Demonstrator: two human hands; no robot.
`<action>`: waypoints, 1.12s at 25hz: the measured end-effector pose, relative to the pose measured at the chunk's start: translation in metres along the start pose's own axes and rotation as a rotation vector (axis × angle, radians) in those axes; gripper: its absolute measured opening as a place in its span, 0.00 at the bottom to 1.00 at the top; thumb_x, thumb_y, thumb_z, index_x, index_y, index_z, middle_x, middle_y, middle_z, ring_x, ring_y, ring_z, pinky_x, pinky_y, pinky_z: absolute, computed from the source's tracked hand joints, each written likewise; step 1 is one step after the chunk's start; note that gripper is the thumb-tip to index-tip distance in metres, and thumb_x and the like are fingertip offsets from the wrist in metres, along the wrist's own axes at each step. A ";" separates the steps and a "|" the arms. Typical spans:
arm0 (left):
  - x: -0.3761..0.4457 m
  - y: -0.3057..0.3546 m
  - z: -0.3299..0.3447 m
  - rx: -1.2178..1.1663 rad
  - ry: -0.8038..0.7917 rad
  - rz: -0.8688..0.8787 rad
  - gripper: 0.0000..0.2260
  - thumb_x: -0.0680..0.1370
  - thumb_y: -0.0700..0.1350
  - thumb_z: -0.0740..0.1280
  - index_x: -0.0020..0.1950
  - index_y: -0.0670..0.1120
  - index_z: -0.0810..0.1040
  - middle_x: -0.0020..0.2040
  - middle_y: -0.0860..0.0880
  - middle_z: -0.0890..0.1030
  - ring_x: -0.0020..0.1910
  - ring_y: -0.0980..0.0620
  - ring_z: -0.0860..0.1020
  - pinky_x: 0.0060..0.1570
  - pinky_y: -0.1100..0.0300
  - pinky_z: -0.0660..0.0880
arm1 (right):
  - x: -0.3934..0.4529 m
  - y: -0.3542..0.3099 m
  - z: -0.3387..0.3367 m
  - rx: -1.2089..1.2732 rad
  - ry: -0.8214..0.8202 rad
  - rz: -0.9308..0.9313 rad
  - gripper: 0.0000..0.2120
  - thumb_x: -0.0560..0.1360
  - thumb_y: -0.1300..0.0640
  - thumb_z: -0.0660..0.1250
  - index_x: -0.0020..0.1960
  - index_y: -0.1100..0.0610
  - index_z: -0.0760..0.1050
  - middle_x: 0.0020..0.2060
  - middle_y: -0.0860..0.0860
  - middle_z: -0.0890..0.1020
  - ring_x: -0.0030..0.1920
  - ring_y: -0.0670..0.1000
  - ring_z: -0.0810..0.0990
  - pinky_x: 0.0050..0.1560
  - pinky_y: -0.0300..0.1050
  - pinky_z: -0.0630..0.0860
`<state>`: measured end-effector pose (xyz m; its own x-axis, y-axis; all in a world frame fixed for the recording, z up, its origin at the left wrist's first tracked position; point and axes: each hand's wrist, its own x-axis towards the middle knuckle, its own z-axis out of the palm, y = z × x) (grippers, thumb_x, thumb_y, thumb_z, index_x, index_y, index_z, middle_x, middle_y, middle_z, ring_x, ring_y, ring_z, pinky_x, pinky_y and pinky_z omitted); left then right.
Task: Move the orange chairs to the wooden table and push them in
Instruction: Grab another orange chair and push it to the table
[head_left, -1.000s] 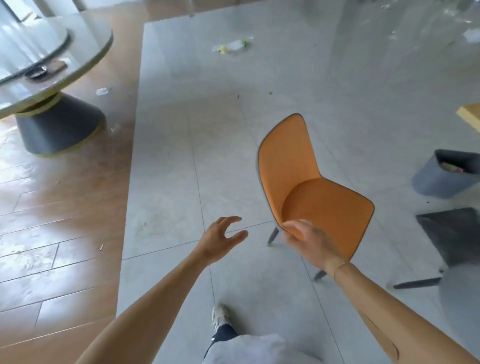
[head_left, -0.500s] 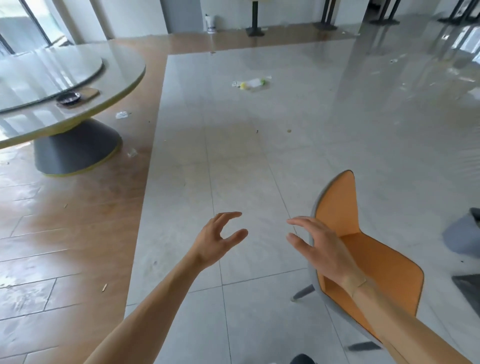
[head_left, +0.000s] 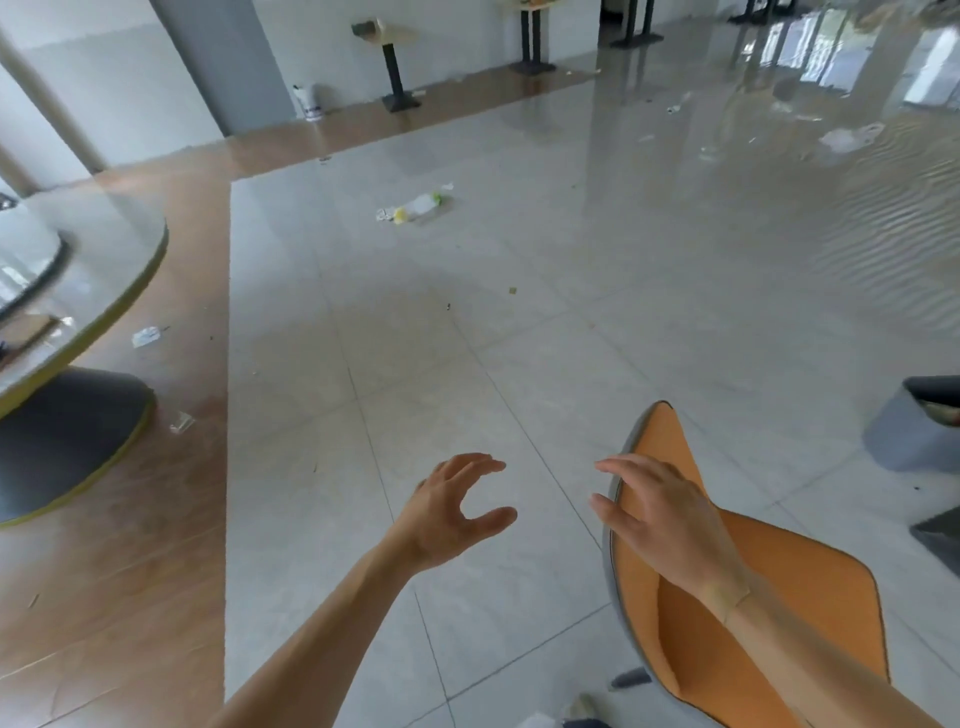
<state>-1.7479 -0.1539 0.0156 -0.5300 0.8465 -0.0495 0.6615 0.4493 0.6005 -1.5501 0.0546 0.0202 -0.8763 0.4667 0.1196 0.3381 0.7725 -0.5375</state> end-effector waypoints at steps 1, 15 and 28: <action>0.022 0.002 0.001 0.033 -0.017 0.028 0.29 0.73 0.69 0.62 0.71 0.60 0.68 0.72 0.58 0.68 0.71 0.57 0.65 0.71 0.53 0.63 | 0.007 0.007 -0.003 -0.017 0.015 0.031 0.23 0.77 0.36 0.59 0.68 0.44 0.70 0.66 0.39 0.73 0.67 0.42 0.70 0.65 0.44 0.69; 0.333 0.059 0.099 0.283 -0.667 0.656 0.27 0.76 0.67 0.59 0.73 0.58 0.67 0.74 0.58 0.65 0.74 0.58 0.60 0.73 0.50 0.57 | 0.039 0.097 0.013 -0.084 0.357 0.836 0.25 0.75 0.32 0.53 0.66 0.42 0.70 0.63 0.39 0.76 0.60 0.44 0.76 0.55 0.46 0.76; 0.416 0.069 0.173 0.612 -1.077 1.415 0.34 0.71 0.75 0.53 0.71 0.59 0.68 0.72 0.57 0.66 0.72 0.53 0.63 0.70 0.45 0.61 | 0.082 -0.015 0.165 0.150 0.561 1.714 0.23 0.74 0.32 0.56 0.65 0.40 0.68 0.63 0.39 0.73 0.63 0.48 0.72 0.56 0.51 0.73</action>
<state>-1.8313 0.2788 -0.1014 0.8604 0.3186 -0.3978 0.4563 -0.8293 0.3227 -1.6831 0.0106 -0.0995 0.5916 0.7171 -0.3686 0.5868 -0.6964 -0.4131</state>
